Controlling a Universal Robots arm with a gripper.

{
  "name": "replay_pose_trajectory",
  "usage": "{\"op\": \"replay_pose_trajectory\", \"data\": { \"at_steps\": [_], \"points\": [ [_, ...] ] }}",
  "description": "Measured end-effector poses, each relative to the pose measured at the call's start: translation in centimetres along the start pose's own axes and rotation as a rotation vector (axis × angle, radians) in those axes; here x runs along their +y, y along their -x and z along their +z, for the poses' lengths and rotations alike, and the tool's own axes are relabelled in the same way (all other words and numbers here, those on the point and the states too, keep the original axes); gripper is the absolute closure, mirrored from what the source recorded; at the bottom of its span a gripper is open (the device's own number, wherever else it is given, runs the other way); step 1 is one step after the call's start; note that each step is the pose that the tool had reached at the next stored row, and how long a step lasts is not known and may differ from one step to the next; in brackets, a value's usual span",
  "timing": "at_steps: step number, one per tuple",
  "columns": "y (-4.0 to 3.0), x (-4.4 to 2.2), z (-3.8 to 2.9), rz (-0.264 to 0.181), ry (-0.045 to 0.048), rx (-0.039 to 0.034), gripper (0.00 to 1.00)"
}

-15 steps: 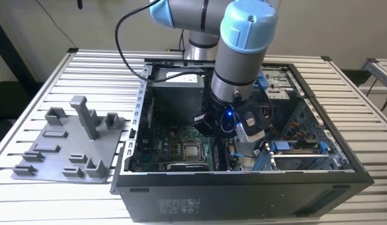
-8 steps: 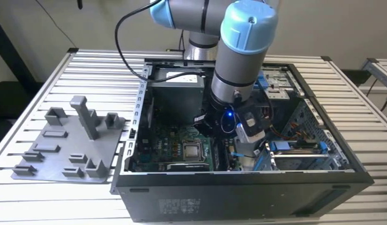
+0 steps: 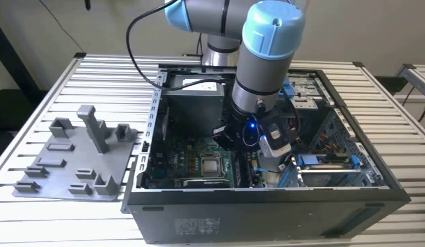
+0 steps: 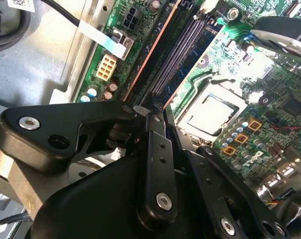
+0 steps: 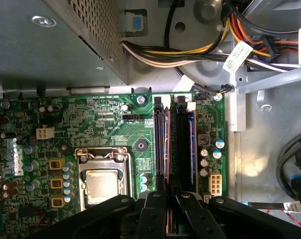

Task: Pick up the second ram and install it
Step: 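Insert the second ram into the second slot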

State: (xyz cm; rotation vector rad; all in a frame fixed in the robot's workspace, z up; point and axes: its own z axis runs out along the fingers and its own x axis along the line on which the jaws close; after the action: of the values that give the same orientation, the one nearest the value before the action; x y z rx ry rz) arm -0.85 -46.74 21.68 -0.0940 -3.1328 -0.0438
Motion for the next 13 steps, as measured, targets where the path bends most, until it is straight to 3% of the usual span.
{"op": "replay_pose_trajectory", "data": {
  "at_steps": [13],
  "points": [
    [0.04, 0.02, -0.32, -0.005, 0.0003, 0.0, 0.86]
  ]
}}
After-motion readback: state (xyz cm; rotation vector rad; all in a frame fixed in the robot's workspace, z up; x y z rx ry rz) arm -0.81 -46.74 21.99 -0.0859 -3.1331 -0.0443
